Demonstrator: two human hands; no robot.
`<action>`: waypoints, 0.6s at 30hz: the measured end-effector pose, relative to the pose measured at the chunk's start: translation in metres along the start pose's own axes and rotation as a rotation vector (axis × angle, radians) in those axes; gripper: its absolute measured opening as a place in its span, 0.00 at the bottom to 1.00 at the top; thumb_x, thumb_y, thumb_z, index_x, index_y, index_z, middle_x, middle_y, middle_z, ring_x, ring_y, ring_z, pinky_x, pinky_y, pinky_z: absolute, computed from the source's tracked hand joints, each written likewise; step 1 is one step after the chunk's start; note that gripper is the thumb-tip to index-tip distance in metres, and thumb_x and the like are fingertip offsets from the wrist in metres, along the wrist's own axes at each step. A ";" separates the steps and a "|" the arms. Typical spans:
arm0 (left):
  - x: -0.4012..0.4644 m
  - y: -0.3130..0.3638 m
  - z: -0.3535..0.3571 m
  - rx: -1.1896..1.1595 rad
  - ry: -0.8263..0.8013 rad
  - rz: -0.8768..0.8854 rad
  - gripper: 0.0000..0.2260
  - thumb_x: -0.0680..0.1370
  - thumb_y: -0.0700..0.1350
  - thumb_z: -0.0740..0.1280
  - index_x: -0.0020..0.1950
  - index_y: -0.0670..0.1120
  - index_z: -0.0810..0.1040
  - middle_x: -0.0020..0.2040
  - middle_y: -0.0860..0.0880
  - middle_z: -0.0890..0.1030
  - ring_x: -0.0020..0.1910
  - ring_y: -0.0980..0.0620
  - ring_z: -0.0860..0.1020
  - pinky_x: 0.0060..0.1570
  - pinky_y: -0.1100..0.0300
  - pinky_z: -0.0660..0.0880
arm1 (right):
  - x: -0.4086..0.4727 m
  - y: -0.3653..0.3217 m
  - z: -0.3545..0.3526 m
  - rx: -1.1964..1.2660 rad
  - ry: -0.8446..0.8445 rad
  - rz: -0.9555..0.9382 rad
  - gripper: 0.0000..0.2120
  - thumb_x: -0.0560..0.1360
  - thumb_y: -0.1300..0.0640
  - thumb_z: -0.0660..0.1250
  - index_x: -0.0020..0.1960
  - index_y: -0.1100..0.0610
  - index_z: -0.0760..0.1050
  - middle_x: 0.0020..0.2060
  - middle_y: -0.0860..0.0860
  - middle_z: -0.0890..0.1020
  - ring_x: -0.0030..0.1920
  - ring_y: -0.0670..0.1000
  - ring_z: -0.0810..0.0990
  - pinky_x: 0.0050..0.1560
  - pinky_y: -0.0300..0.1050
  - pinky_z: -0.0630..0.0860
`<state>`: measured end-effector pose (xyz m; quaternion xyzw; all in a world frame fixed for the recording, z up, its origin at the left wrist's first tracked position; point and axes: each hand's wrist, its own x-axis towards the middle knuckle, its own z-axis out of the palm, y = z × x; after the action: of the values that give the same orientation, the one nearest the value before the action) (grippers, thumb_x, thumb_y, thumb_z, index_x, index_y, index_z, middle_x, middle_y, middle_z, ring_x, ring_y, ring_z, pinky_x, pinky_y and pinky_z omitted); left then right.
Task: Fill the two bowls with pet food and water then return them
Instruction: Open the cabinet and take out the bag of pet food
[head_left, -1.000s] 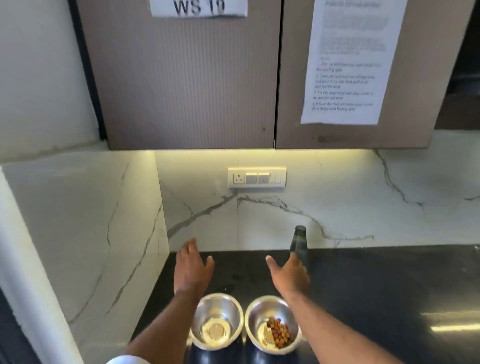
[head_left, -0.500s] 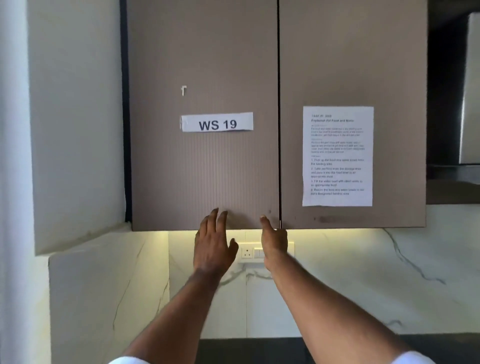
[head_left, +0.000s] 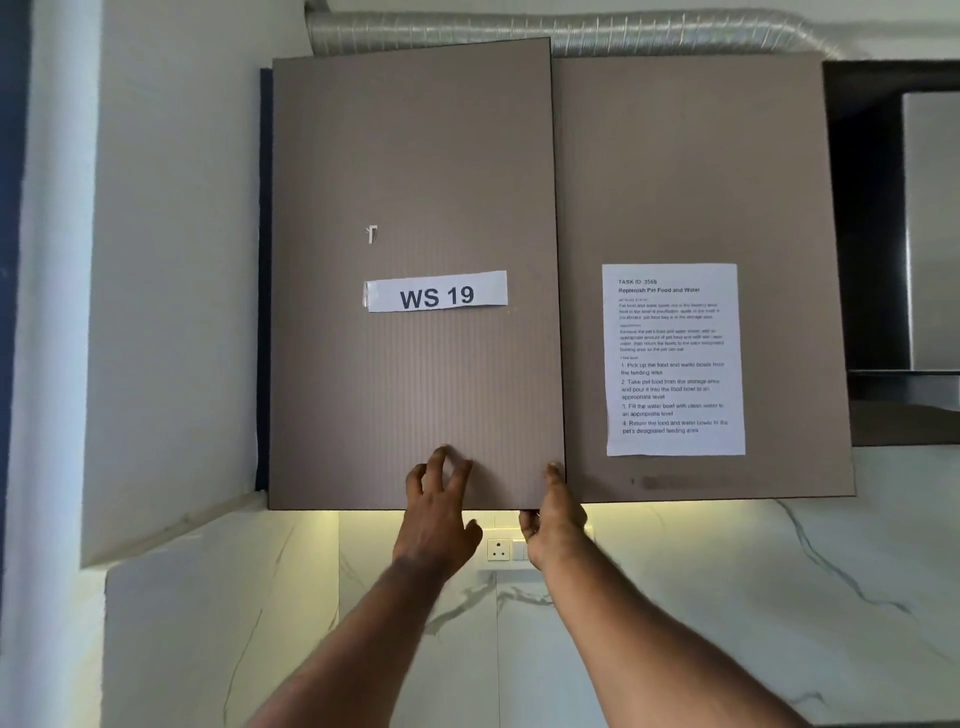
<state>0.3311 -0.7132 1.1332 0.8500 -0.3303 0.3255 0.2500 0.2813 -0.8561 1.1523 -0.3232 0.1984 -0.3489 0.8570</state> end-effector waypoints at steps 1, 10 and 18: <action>-0.004 0.001 -0.003 -0.004 0.001 0.002 0.38 0.75 0.47 0.72 0.81 0.54 0.59 0.82 0.50 0.49 0.80 0.39 0.51 0.73 0.45 0.70 | -0.004 -0.001 -0.002 -0.027 -0.002 -0.030 0.26 0.77 0.43 0.74 0.65 0.59 0.73 0.59 0.58 0.80 0.53 0.57 0.80 0.42 0.46 0.79; -0.050 0.026 -0.045 0.065 0.055 -0.052 0.50 0.73 0.57 0.76 0.82 0.44 0.48 0.81 0.43 0.53 0.79 0.38 0.57 0.77 0.47 0.62 | -0.078 -0.001 -0.049 -0.569 0.025 -0.425 0.25 0.72 0.33 0.72 0.39 0.56 0.76 0.38 0.53 0.84 0.42 0.60 0.82 0.48 0.55 0.78; -0.115 0.051 -0.091 0.274 0.163 0.072 0.54 0.73 0.66 0.71 0.82 0.46 0.38 0.84 0.39 0.49 0.83 0.39 0.49 0.80 0.45 0.56 | -0.179 -0.013 -0.056 -0.896 -0.257 -1.005 0.21 0.72 0.40 0.72 0.34 0.54 0.69 0.26 0.46 0.77 0.29 0.50 0.75 0.32 0.46 0.69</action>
<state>0.1934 -0.6428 1.1220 0.8346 -0.2917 0.4441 0.1456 0.1223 -0.7568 1.1413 -0.7384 0.0464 -0.5475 0.3910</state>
